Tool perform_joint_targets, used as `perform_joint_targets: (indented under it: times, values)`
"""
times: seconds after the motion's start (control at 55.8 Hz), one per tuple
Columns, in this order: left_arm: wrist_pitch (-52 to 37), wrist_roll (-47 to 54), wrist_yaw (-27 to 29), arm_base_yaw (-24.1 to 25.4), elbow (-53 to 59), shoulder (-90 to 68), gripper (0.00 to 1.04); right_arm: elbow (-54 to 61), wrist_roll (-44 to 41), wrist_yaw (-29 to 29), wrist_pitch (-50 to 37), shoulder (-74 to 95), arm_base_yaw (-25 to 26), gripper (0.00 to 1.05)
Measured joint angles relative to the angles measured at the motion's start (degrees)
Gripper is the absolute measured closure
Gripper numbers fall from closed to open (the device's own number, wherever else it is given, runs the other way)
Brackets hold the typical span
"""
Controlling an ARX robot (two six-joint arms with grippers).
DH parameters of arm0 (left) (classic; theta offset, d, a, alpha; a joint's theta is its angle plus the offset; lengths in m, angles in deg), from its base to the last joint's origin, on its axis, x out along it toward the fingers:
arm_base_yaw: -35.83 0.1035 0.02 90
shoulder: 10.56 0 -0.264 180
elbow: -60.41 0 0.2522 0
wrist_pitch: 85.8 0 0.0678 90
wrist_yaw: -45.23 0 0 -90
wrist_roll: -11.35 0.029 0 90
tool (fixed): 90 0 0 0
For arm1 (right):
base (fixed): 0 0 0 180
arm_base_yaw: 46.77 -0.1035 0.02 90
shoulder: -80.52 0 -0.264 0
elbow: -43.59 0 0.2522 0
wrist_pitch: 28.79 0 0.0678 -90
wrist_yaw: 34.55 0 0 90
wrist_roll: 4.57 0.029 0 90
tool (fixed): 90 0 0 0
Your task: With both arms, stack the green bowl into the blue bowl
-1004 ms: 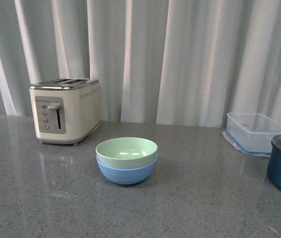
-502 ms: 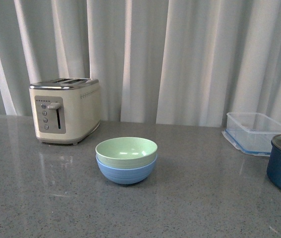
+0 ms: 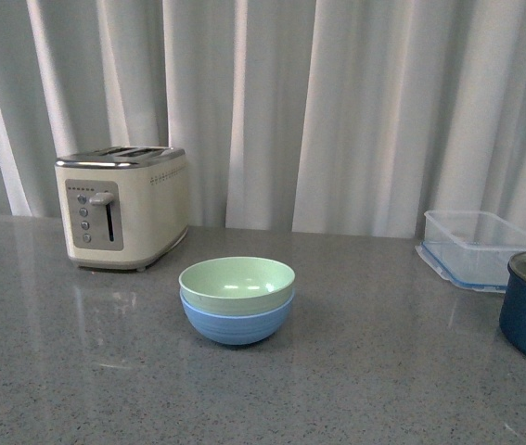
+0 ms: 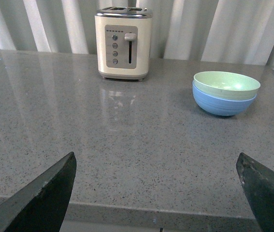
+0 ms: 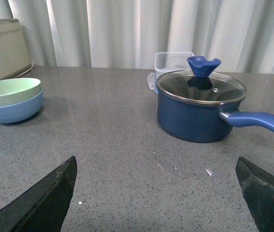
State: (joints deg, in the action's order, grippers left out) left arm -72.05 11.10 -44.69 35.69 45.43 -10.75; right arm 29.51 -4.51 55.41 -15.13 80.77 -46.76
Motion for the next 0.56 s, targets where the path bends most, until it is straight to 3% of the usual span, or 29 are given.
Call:
perform_joint_targets:
  times: [0.556]
  values:
    - [0.00,0.00,0.00,0.00,0.00,0.00,0.07,0.00,-0.04,0.00,0.00,0.00,0.00,0.10]
